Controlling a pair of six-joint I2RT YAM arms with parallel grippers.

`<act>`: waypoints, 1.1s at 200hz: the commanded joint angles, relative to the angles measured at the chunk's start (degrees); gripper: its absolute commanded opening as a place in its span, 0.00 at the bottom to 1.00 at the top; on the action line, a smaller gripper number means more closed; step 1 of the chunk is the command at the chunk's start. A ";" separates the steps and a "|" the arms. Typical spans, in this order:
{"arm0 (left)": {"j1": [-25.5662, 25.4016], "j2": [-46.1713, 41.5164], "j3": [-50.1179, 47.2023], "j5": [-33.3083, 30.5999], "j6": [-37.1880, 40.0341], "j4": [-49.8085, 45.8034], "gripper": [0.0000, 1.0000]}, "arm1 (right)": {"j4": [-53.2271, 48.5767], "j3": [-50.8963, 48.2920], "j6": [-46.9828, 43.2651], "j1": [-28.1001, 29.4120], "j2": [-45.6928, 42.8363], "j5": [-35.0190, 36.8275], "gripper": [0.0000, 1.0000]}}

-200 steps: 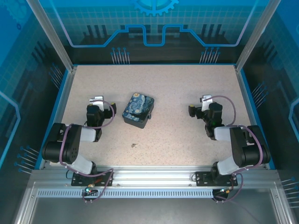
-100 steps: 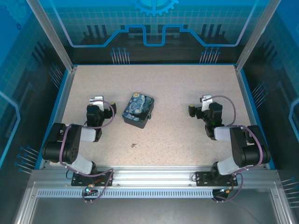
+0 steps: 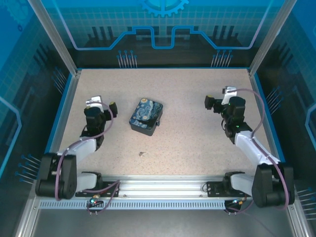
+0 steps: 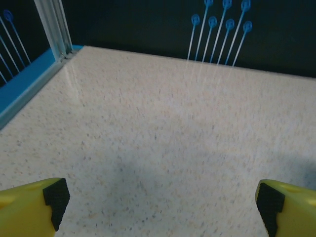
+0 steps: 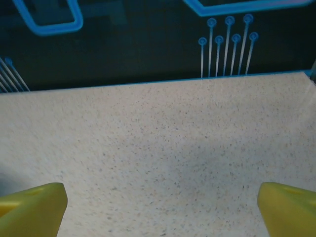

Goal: Unlock a padlock with a key

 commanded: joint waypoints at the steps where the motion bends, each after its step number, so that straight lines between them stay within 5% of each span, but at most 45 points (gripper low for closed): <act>1: -0.24 -4.97 10.07 -2.13 -8.90 -25.62 0.99 | -18.57 5.46 12.72 -1.84 0.36 -0.53 1.00; 38: -1.06 -3.49 26.92 3.36 -20.89 -57.82 0.99 | -23.39 7.27 11.30 -1.19 2.60 -10.59 1.00; 94: -5.45 -8.20 32.87 13.21 -26.34 -73.74 0.99 | -27.11 9.37 16.82 3.34 1.12 -15.34 0.98; 162: -14.70 -11.09 21.31 21.06 -39.90 -63.68 0.99 | -35.62 31.48 19.78 17.12 22.69 -13.55 0.96; 220: -21.67 -0.23 19.54 19.37 -46.86 -49.70 0.99 | -36.20 52.17 23.75 18.89 45.80 -26.15 0.90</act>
